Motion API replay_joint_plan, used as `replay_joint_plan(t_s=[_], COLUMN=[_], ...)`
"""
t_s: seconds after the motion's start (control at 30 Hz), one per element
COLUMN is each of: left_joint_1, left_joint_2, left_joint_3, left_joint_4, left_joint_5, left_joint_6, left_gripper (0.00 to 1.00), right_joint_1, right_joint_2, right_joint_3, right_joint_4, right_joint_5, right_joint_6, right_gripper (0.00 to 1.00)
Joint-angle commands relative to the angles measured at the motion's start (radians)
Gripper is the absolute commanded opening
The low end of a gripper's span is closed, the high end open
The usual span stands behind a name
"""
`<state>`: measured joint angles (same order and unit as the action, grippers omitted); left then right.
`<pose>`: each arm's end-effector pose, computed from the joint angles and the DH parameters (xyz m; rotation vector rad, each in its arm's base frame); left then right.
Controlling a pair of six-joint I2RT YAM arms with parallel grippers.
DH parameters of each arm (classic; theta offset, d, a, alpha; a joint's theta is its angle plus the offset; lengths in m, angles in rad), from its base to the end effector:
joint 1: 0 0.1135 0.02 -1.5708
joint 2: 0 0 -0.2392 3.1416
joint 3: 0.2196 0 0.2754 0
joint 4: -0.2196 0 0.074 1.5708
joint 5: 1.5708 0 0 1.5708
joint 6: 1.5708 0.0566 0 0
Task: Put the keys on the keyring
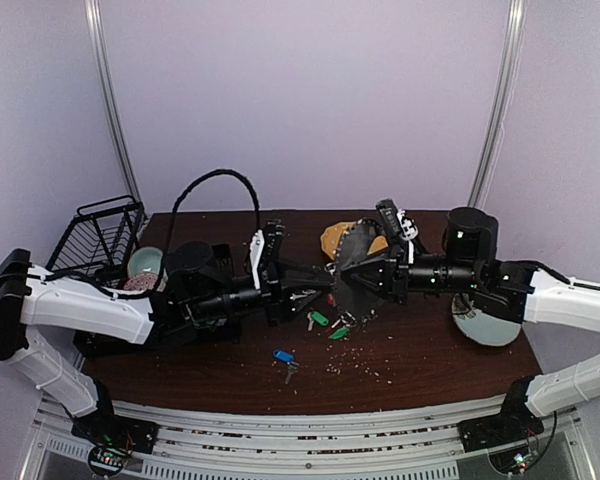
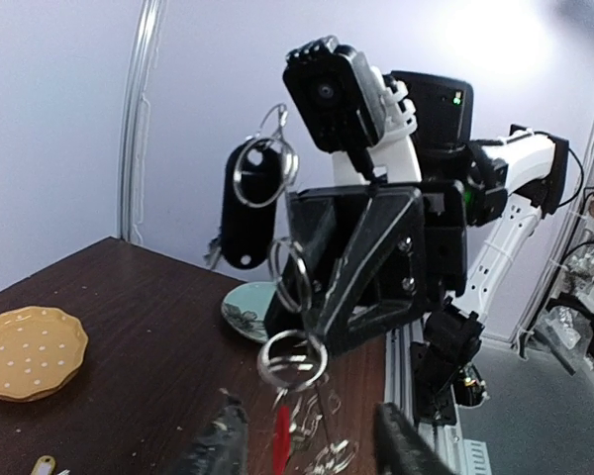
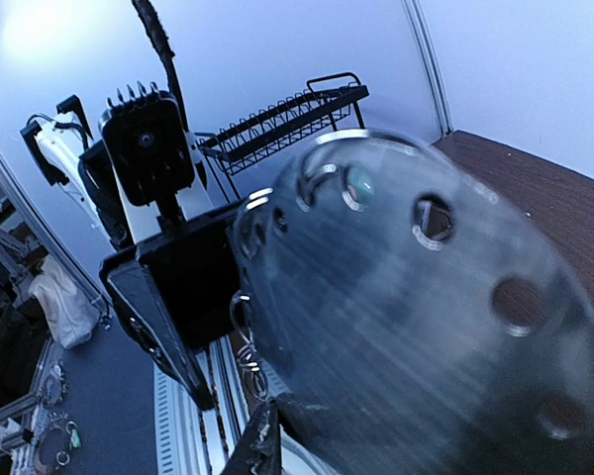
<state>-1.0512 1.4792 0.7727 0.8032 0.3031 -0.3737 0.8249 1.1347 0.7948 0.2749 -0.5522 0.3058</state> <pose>0.1685 -0.3286 0.2352 0.7932 1.4334 -1.3502 0.1915 0.2510 0.2893 -0.8914 1.5602 1.2873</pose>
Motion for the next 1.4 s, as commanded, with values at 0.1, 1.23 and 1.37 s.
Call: replay_joint_plan(t_s=[0.1,1.23,1.37], left_joint_1=[0.003,0.002,0.0], left_joint_2=[-0.192,-0.201,-0.186], left_joint_3=[0.007,0.175,0.169], left_joint_4=[-0.316,-0.726,-0.685], left_joint_5=[-0.148,0.115,0.149], left_joint_6=[0.227,0.424,0.421], left_gripper=[0.59,0.71,0.73], right_joint_1=[0.007,0.404,0.406], right_joint_2=[-0.075,0.137,0.132], right_joint_3=[0.135,0.431,0.429], right_joint_4=[-0.529,-0.948,-0.915], right_joint_5=[0.271,0.757,0.737], right_joint_6=[-0.225,-0.49,-0.504], right_gripper=[0.0,0.0,0.0])
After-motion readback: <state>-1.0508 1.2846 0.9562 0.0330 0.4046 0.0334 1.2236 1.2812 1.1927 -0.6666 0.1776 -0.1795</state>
